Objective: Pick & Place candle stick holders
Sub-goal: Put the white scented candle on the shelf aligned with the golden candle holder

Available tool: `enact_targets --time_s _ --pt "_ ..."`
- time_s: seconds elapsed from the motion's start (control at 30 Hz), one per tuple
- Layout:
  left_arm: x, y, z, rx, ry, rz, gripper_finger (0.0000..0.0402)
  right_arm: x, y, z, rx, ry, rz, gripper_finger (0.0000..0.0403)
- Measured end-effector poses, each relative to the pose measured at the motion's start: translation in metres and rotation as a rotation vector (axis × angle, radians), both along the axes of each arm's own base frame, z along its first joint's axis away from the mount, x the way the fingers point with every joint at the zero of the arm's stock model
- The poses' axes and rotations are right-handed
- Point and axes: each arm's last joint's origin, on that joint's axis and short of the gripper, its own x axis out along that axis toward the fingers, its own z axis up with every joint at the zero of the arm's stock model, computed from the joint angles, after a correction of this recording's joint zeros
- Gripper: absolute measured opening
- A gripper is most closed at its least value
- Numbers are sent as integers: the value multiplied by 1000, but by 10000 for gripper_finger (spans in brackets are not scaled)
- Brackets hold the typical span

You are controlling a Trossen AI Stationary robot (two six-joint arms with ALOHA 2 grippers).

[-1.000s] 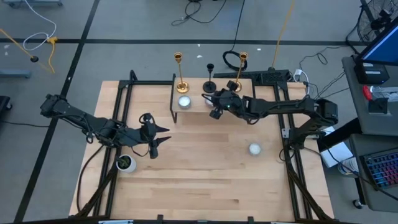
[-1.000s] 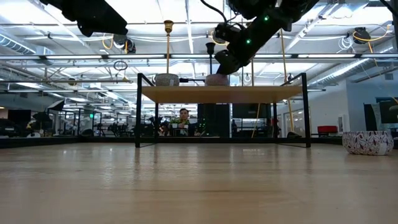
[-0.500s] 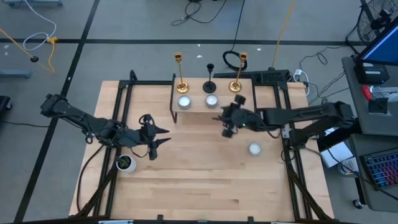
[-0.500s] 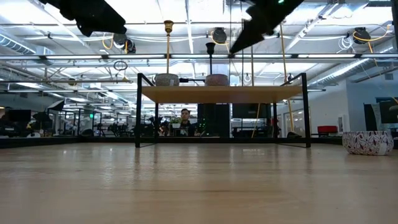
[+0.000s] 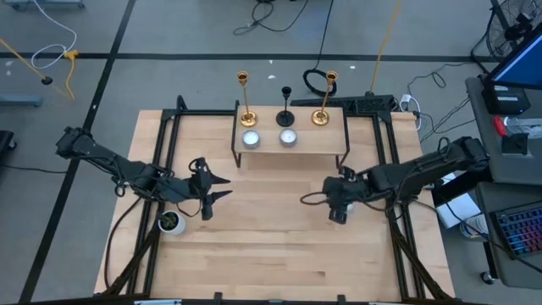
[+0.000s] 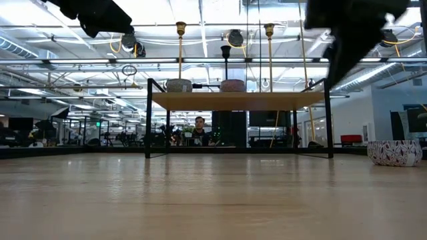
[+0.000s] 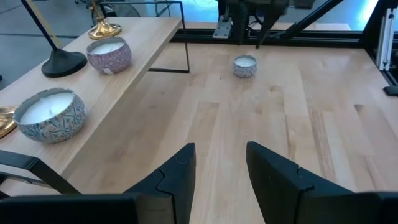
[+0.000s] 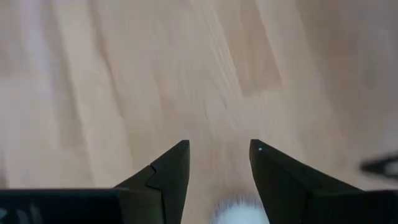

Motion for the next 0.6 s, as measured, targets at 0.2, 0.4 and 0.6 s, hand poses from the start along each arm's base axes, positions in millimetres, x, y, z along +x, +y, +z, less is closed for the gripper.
enact_targets --time_s 0.2,0.4,0.6 --pt "0 0 0 1 0 -1 150 -21 -14 -37 8 177 -190 165" --pt "0 0 0 4 1 -1 150 -39 -26 -57 7 314 -361 165" --pt "0 0 0 22 5 -9 150 -53 -27 -69 59 433 -444 165"
